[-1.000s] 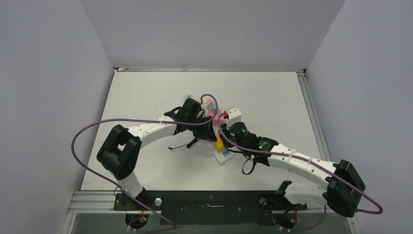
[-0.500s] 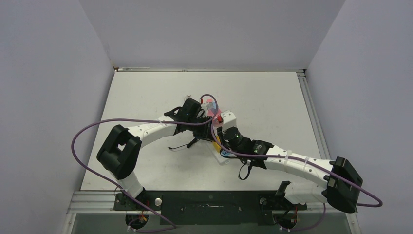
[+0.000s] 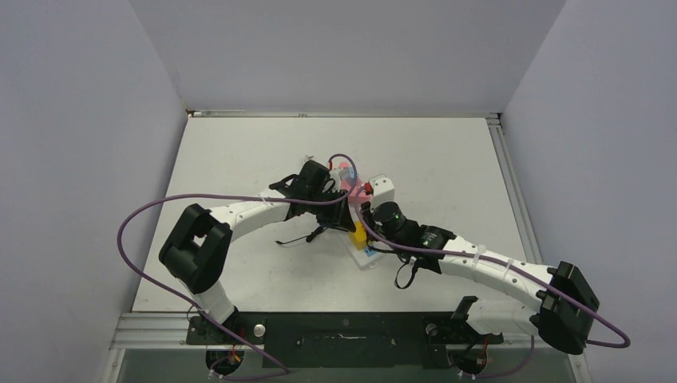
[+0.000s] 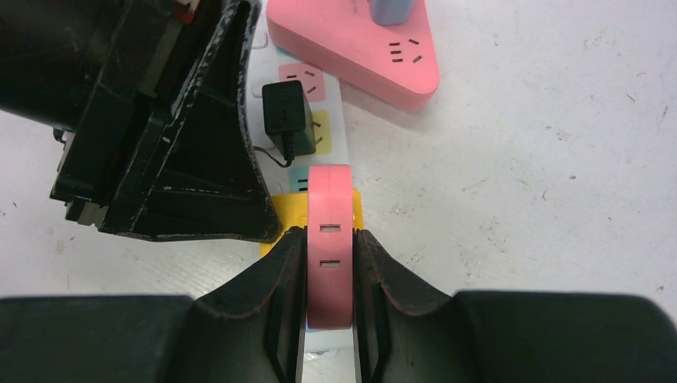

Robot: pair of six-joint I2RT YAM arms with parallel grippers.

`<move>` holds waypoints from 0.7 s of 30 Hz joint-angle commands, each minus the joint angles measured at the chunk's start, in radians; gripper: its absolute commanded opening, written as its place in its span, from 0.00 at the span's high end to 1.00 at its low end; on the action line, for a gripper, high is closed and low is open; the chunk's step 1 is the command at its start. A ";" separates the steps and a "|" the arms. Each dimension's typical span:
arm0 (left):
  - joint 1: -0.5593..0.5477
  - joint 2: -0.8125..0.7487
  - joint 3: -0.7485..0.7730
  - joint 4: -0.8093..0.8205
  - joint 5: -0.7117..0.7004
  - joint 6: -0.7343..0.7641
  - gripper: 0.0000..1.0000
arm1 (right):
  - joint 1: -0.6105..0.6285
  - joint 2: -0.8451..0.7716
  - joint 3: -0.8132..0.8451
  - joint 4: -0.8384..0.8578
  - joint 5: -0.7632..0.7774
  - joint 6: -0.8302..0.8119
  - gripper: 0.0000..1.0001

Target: Pull the plug off the socket

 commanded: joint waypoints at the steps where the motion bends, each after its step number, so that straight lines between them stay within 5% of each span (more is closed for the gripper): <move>1: -0.003 0.099 -0.059 -0.177 -0.205 0.104 0.74 | -0.061 -0.086 0.001 0.061 -0.020 0.009 0.95; 15: -0.002 0.096 -0.058 -0.173 -0.186 0.101 0.74 | -0.082 -0.107 0.005 0.048 0.000 0.026 0.95; 21: -0.003 0.076 -0.058 -0.159 -0.155 0.105 0.65 | -0.209 -0.129 -0.009 -0.004 0.013 0.099 0.95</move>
